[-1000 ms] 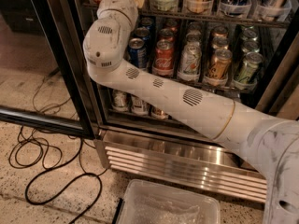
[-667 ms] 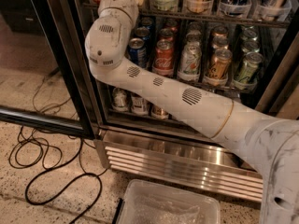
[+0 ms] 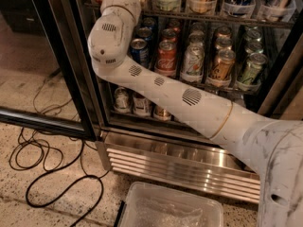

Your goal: Pick coke can from top shelf of fridge

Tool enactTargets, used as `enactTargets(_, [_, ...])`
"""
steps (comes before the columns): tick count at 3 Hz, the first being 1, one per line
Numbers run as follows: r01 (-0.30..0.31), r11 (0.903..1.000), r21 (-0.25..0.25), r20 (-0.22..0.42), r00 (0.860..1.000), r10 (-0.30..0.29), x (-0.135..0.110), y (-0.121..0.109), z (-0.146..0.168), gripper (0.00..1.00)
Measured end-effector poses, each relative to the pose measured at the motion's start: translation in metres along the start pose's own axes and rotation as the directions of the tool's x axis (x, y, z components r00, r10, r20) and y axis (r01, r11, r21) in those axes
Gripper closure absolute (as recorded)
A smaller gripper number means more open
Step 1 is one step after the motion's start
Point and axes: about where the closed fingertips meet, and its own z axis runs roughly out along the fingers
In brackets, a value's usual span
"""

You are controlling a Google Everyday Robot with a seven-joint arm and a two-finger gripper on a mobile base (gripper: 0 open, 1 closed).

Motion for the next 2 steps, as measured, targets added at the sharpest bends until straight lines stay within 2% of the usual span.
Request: enactTargets(2, [0.000,1.0000,0.000,0.000,1.000,0.000,0.0000,0.0001,0.0000,0.99])
